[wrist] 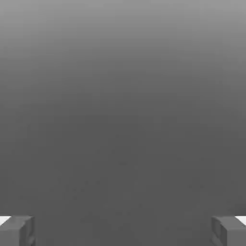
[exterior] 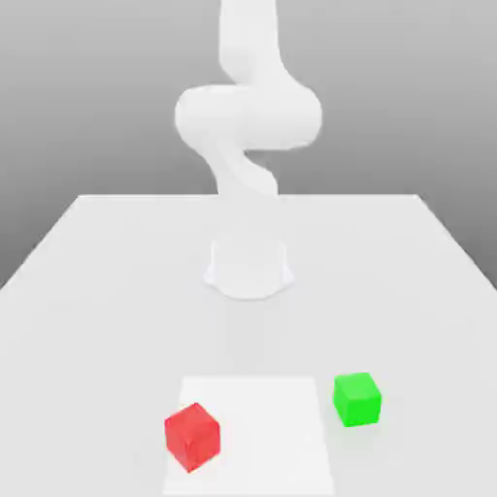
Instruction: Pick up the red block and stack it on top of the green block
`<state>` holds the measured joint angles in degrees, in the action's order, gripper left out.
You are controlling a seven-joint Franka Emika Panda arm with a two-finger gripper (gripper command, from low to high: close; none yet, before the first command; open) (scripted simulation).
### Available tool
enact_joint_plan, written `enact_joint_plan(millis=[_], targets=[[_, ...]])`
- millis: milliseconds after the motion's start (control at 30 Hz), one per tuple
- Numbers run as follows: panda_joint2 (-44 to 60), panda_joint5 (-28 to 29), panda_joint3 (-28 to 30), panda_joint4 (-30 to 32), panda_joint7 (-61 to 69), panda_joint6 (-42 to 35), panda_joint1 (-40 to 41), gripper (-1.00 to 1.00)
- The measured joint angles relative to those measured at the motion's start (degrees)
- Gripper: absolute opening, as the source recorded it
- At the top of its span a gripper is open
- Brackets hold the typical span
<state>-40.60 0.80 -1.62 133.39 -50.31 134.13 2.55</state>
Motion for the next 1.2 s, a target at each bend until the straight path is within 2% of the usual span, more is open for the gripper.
enact_joint_plan(millis=[400, 600, 733, 933, 967, 1200], targets=[[25.4, 4.6, -4.7, 7.7, -22.1, 11.3, 9.5, 0.00], [37.8, 5.0, -4.5, 11.6, -31.7, 16.9, 11.9, 0.00], [45.8, 2.5, -4.1, 14.2, -36.0, 20.8, 12.6, 0.00], [58.0, 3.5, -2.4, 13.5, -38.9, 30.2, 11.4, 0.00], [59.4, 3.8, -2.1, 13.3, -39.1, 31.3, 11.1, -1.00], [59.3, 3.9, -2.1, 13.4, -39.2, 31.4, 11.2, -1.00]])
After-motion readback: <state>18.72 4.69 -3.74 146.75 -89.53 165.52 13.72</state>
